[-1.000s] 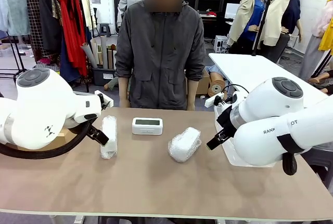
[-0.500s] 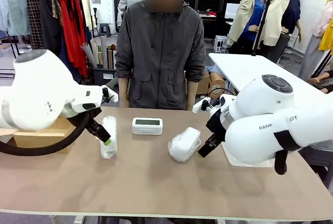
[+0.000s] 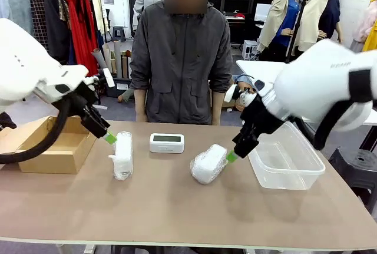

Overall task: Separate and place wrapped and unwrapped clocks.
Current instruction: Pick up the Digital clock indicated by the person.

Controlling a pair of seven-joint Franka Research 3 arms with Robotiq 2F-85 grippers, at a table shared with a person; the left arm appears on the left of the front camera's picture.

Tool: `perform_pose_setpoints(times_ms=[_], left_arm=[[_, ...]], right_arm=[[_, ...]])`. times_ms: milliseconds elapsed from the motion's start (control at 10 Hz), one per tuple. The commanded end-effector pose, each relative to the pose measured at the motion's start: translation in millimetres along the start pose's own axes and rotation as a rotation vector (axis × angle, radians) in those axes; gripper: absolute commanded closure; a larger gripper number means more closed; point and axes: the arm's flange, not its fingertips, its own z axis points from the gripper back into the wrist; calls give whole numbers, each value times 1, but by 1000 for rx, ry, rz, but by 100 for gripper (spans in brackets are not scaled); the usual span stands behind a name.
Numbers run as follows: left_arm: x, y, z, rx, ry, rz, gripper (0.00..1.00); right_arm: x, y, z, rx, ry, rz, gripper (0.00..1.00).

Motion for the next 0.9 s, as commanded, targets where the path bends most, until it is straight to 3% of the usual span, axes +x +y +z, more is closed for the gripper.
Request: perform_pose_setpoints(times_ms=[0, 200, 500, 600, 700, 800], left_arm=[[-7, 19, 11, -76, -92, -143, 0], [-9, 26, 28, -110, -140, -248, 0], [-13, 40, 37, -97, -148, -299, 0], [-12, 43, 39, -95, -170, -271, 0], [-7, 44, 36, -11, -154, -142, 0], [-17, 38, 39, -90, -139, -278, 0]], right_arm=[[0, -28, 13, 95, -39, 50, 0], [2, -43, 35, 186, -113, 152, 0], [-1, -62, 50, 171, -175, 300, 0], [-1, -68, 52, 165, -209, 305, 0], [1, -70, 52, 143, -249, 242, 0], [-3, -61, 56, 145, -153, 271, 0]])
